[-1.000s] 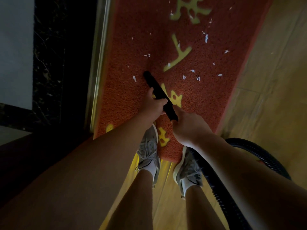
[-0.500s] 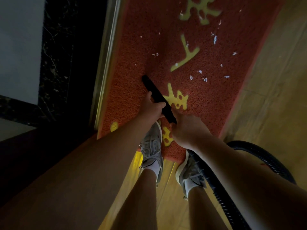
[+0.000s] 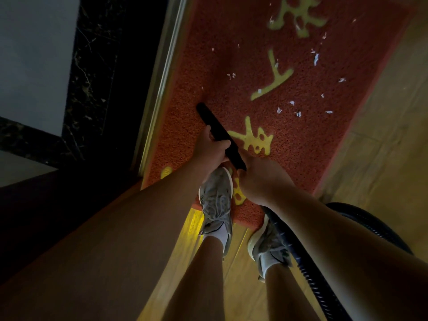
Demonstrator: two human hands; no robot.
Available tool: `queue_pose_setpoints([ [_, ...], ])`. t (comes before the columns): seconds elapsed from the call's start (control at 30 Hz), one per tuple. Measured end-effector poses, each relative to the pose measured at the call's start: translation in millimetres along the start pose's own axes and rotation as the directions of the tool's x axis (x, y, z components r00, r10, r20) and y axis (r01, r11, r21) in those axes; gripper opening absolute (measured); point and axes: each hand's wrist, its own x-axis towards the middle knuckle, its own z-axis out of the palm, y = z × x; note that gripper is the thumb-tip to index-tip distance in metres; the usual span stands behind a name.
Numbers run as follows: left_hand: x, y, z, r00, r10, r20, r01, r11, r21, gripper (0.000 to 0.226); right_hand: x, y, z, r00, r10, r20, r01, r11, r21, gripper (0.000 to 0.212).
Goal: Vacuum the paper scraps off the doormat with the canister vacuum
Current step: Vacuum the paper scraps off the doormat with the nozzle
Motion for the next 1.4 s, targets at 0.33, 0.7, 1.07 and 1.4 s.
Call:
queue_pose_setpoints([
  [0.33, 12.2, 13.2, -13.0, 1.000, 0.006, -0.011, -0.006, 1.000, -0.016, 0.075, 14.1, -12.3, -3.5, 1.000, -0.018, -0.024, 0.018, 1.000, 0.014, 0.059],
  [0.7, 14.8, 18.1, -12.4, 1.000, 0.008, -0.003, -0.008, 1.000, -0.002, 0.075, 20.5, -11.5, -4.2, 1.000, 0.028, -0.009, -0.028, 1.000, 0.011, 0.064],
  [1.07, 24.5, 27.4, 4.1, 0.999, 0.031, 0.015, -0.031, 1.000, 0.004, 0.076, 19.3, -5.8, -24.0, 0.999, 0.031, -0.033, -0.030, 0.999, 0.025, 0.053],
  [1.4, 26.3, 34.1, 4.5, 1.000, 0.024, -0.004, -0.024, 0.999, 0.022, 0.075, 21.8, -8.5, -28.4, 0.998, 0.049, -0.030, -0.049, 0.999, 0.020, 0.058],
])
